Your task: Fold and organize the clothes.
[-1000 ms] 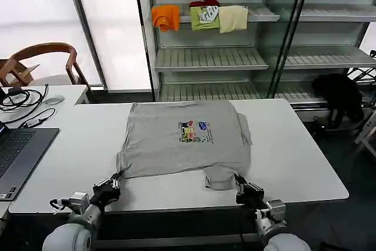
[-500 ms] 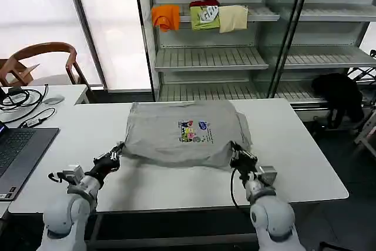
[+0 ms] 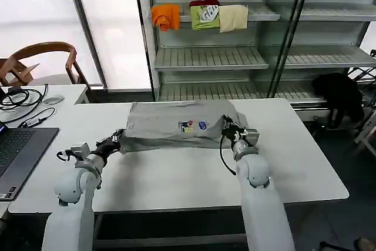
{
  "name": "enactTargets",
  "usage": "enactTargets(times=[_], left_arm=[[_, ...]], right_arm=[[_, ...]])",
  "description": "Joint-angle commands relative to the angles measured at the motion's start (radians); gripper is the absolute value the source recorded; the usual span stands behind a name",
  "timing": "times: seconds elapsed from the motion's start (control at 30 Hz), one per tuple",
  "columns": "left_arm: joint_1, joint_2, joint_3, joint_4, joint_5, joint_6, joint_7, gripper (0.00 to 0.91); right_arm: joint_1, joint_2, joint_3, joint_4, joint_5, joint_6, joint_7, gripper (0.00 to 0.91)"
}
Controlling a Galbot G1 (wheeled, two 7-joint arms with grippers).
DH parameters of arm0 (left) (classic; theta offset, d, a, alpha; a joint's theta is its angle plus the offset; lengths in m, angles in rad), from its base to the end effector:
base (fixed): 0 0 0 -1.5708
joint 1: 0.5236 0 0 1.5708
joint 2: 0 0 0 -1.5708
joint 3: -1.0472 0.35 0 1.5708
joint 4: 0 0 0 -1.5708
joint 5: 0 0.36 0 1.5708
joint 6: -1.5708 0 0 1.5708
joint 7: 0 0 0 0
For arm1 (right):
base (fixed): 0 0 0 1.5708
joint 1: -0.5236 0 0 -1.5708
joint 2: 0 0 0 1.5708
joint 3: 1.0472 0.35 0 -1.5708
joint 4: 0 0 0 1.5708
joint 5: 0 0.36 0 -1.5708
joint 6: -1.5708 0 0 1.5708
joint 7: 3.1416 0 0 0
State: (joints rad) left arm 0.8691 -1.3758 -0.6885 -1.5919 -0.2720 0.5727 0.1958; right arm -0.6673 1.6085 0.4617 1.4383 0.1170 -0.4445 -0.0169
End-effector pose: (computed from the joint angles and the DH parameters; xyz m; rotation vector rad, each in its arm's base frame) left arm 0.4069 0.1243 -0.2564 -0.1079 -2.8100 0.2267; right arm 0.4778 0.0370 -0.2361 0.1902 -2.9322 -0.1724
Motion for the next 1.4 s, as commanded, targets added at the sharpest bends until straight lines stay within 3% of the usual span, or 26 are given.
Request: enactTargets(times=[0.03, 0.53, 0.57, 0.63, 0.67, 0.7, 0.73, 0.83, 0.9, 1.07, 1.2, 1.23, 1.27, 1.33, 1.4], left_arm=[[-0.054, 0.003, 0.016, 0.079, 0.059, 0.004, -0.002, 0.020], [-0.091, 0.024, 0.086, 0.064, 0.175, 0.006, -0.002, 0.020], [-0.093, 0.026, 0.093, 0.069, 0.185, 0.006, -0.001, 0.161], [-0.105, 0.028, 0.108, 0.086, 0.219, 0.005, 0.003, 0.907], [-0.110, 0.028, 0.114, 0.095, 0.240, 0.006, 0.002, 0.907], [-0.115, 0.028, 0.117, 0.106, 0.251, 0.005, 0.002, 0.907], [-0.121, 0.028, 0.121, 0.114, 0.259, 0.005, 0.000, 0.907], [-0.125, 0.023, 0.115, 0.114, 0.257, 0.005, -0.006, 0.907], [-0.118, 0.024, 0.107, 0.099, 0.246, 0.005, -0.006, 0.907], [-0.104, 0.034, 0.095, 0.068, 0.198, 0.005, -0.048, 0.907], [-0.057, 0.042, 0.093, 0.021, 0.199, 0.006, -0.049, 0.907], [-0.046, 0.042, 0.092, 0.014, 0.206, 0.006, -0.048, 0.907], [-0.028, 0.042, 0.090, 0.011, 0.231, 0.006, -0.044, 0.907], [0.006, 0.041, 0.089, -0.001, 0.250, 0.006, -0.034, 0.907], [0.037, 0.040, 0.088, -0.007, 0.264, 0.006, -0.018, 0.907]], right_arm=[[0.114, 0.014, -0.002, -0.122, -0.019, -0.003, 0.003, 0.000], [0.088, -0.012, 0.005, -0.060, -0.041, -0.037, -0.002, 0.000], [0.085, -0.014, 0.005, -0.061, -0.044, -0.038, -0.002, 0.000], [0.080, -0.018, 0.004, -0.065, -0.047, -0.035, -0.002, 0.000], [0.078, -0.018, 0.004, -0.067, -0.048, -0.034, -0.001, 0.000], [0.077, -0.017, 0.007, -0.068, -0.048, -0.035, 0.003, 0.564], [0.077, -0.016, 0.007, -0.070, -0.048, -0.035, 0.003, 0.907], [0.085, -0.009, 0.026, -0.093, -0.046, 0.024, 0.029, 0.907], [0.097, -0.011, 0.038, -0.106, -0.037, 0.101, 0.045, 0.907], [0.107, -0.042, 0.035, -0.092, 0.022, 0.114, 0.062, 0.907], [0.079, -0.060, 0.037, -0.059, 0.016, 0.054, 0.050, 0.907], [0.043, -0.074, 0.036, -0.022, 0.009, -0.009, 0.046, 0.907], [0.038, -0.078, 0.034, -0.017, 0.009, -0.016, 0.048, 0.907], [-0.043, -0.112, 0.037, 0.083, 0.012, -0.139, 0.037, 0.907], [-0.081, -0.131, 0.036, 0.135, 0.018, -0.137, 0.031, 0.907]])
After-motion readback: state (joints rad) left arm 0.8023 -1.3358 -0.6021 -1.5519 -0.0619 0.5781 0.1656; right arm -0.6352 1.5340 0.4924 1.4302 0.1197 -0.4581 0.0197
